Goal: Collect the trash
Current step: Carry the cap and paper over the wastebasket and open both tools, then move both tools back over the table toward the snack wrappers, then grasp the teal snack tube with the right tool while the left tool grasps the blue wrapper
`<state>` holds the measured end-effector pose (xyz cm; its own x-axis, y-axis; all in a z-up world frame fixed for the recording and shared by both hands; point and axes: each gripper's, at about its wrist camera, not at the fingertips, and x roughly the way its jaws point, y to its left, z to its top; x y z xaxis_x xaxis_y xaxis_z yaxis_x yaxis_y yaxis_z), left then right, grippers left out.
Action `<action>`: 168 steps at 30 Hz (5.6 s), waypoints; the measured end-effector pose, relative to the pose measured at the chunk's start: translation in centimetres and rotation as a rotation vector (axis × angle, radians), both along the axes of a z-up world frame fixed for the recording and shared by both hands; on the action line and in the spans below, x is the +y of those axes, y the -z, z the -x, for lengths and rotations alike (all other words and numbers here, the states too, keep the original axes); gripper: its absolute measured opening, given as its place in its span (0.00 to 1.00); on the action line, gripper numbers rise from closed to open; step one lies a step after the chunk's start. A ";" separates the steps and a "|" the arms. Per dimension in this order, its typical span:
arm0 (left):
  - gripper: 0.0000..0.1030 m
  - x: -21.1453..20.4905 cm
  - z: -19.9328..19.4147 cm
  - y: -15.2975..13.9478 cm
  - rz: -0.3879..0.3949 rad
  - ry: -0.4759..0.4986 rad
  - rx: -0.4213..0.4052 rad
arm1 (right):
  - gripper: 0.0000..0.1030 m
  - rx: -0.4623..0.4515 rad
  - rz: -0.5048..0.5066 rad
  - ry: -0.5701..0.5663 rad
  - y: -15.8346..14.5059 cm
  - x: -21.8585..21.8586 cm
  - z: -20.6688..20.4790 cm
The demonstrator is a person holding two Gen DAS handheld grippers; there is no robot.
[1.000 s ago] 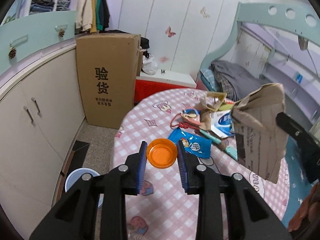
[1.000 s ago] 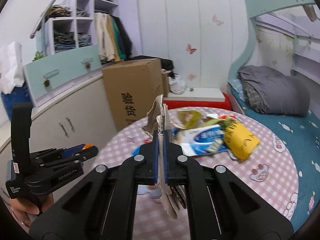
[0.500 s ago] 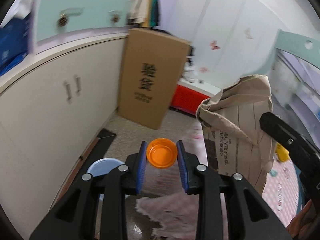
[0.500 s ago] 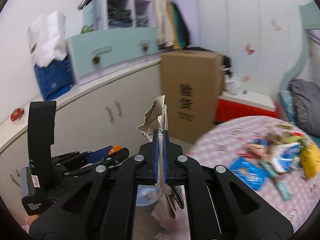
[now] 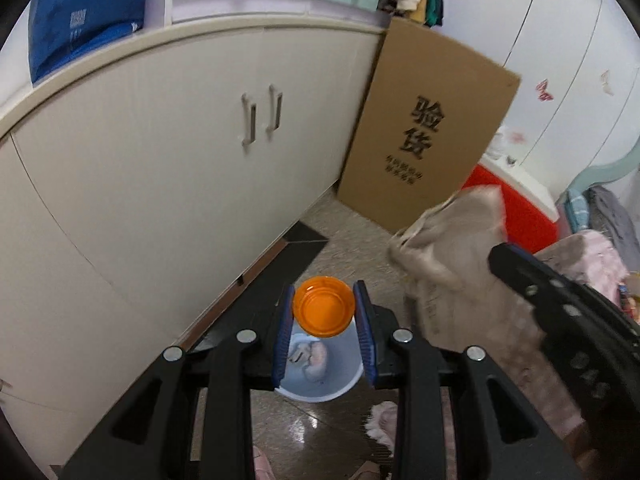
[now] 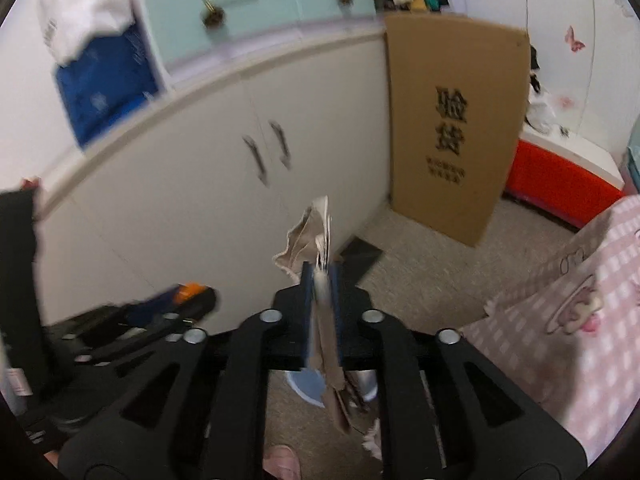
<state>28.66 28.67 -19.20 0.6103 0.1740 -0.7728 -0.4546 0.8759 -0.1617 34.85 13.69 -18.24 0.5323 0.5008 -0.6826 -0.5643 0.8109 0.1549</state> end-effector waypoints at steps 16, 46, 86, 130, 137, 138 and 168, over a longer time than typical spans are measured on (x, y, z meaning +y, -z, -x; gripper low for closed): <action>0.28 -0.1 -1.9 2.4 -0.019 0.014 0.051 | 0.67 -0.021 0.030 0.094 1.2 -1.7 -0.2; 0.72 -3.3 -1.7 -2.3 -0.032 0.000 -0.028 | 0.76 -0.117 -0.137 0.258 -4.1 -8.9 2.0; 0.78 -39.7 -1.9 -5.3 -0.314 0.575 -0.031 | 0.35 0.069 0.097 0.457 -1.9 -40.1 3.3; 0.00 -32.3 3.0 -7.4 -0.066 0.657 -0.186 | 0.09 0.027 -0.031 0.373 -4.9 -35.0 7.8; 0.00 -29.8 5.0 -6.8 -0.019 0.643 -0.190 | 0.10 0.039 0.009 0.387 -4.0 -33.2 7.6; 0.00 -29.6 5.2 -6.6 -0.013 0.641 -0.190 | 0.10 0.037 0.021 0.396 -3.9 -33.0 7.6; 0.53 -28.1 3.6 -4.2 0.076 0.588 -0.111 | 0.23 0.044 -0.044 0.414 -3.6 -32.5 7.9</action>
